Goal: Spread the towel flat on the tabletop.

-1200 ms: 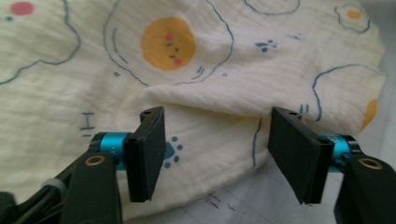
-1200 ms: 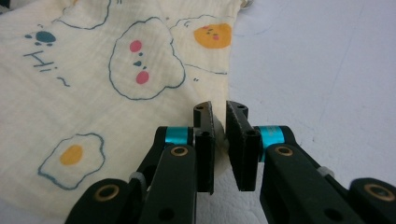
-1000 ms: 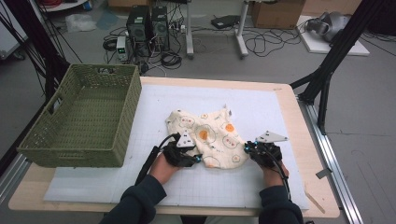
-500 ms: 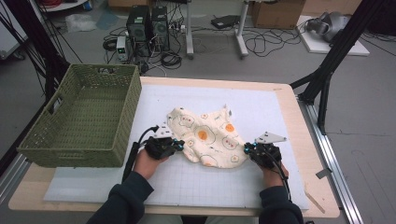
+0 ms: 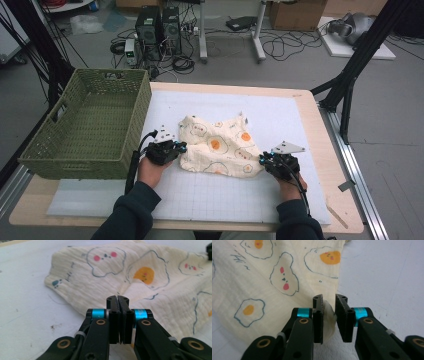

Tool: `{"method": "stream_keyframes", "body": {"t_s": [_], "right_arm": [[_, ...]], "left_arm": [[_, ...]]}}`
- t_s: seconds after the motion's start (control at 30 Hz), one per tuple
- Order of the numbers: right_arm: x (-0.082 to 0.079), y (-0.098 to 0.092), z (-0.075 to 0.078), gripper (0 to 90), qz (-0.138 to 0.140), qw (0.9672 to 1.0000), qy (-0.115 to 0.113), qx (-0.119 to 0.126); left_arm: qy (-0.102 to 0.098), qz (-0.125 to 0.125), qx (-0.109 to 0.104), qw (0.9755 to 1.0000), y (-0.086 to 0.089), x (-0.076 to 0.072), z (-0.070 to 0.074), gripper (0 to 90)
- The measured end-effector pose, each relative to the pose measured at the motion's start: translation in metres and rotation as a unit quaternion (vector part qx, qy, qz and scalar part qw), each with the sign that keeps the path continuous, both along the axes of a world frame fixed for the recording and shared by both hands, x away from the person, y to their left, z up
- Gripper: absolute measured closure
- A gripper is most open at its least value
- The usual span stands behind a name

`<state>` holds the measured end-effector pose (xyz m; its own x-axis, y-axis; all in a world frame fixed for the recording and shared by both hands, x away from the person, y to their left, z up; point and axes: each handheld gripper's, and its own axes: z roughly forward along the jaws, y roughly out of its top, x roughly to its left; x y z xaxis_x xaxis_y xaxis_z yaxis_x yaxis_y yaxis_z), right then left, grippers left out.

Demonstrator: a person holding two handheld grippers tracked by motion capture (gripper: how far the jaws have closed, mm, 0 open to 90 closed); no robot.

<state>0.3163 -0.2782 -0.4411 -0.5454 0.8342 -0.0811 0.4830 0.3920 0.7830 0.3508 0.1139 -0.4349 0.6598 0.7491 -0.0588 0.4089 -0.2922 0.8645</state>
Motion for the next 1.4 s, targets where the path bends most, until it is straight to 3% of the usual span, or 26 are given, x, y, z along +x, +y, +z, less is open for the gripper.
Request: {"method": "stream_keyframes", "body": {"t_s": [0.3,0.43,0.47,0.57,0.6,0.63,0.7,0.73,0.8,0.83,0.9,1.0,1.03,1.1,1.23,1.3,1.37,1.4], "right_arm": [[-0.001,-0.007,0.005,67.9,0.004,0.9986,-0.011,0.051],[0.001,0.0,0.001,59.1,0.031,0.997,0.012,0.07],[0.002,0.004,0.0,58.0,0.038,0.9968,0.019,0.067],[0.008,0.018,-0.01,57.0,0.047,0.9977,0.043,0.024],[0.008,0.021,-0.01,59.2,0.045,0.9979,0.039,0.025],[0.009,0.022,-0.009,63.1,0.043,0.9977,0.045,0.025],[0.009,0.024,-0.007,84.2,0.057,0.9969,0.049,0.023],[0.01,0.027,-0.006,87.7,0.062,0.997,0.045,0.009],[0.013,0.032,-0.001,88.2,0.052,0.9979,0.033,-0.017],[0.019,0.033,0.005,88.2,0.031,0.9994,0.013,-0.001],[0.025,0.033,0.008,88.2,0.021,0.9997,0.009,0.001],[0.042,0.039,0.011,88.2,0.003,0.9999,0.0,-0.012],[0.053,0.044,0.011,88.2,-0.005,0.9997,-0.001,-0.025],[0.058,0.046,0.01,88.2,-0.009,0.9994,-0.001,-0.034],[0.071,0.055,-0.003,87.7,-0.02,0.9973,0.013,-0.069],[0.071,0.055,-0.004,85.7,-0.021,0.9977,0.009,-0.063],[0.068,0.05,0.0,77.6,-0.019,0.9988,0.005,-0.045],[0.067,0.047,0.002,75.0,-0.016,0.9994,0.002,-0.032]], "left_arm": [[0.004,0.027,-0.01,0.9996,0.003,0.008,-0.004,88.3],[0.0,0.026,-0.013,0.9996,0.004,0.007,-0.003,88.4],[0.003,0.026,-0.014,0.9996,0.004,0.007,-0.004,88.4],[0.007,0.029,-0.012,0.9995,0.005,0.007,-0.004,88.3],[0.008,0.03,-0.013,0.9995,0.006,0.006,-0.003,88.3],[0.006,0.029,-0.012,0.9995,0.006,0.006,-0.002,88.3],[0.002,0.03,-0.01,0.9995,0.007,0.005,0.0,88.3],[-0.001,0.032,-0.014,0.9994,0.007,0.005,0.0,88.3],[-0.009,0.041,-0.016,0.999,0.007,0.006,0.002,88.3],[-0.008,0.046,-0.014,0.9988,0.008,0.008,0.002,88.3],[-0.011,0.059,-0.012,0.9981,0.007,0.012,0.003,88.4],[-0.014,0.075,0.002,0.9971,0.003,0.019,0.004,88.3],[-0.015,0.082,0.009,0.9965,0.002,0.022,0.004,88.3],[-0.017,0.093,0.02,0.9953,0.0,0.025,0.0,88.3],[0.005,0.092,0.041,0.9949,-0.003,0.029,-0.01,87.6],[0.004,0.095,0.037,0.9947,-0.002,0.029,-0.009,75.7],[0.006,0.102,0.017,0.9946,0.002,0.028,-0.006,57.7],[0.007,0.1,0.004,0.995,0.005,0.027,-0.003,53.2]]}}
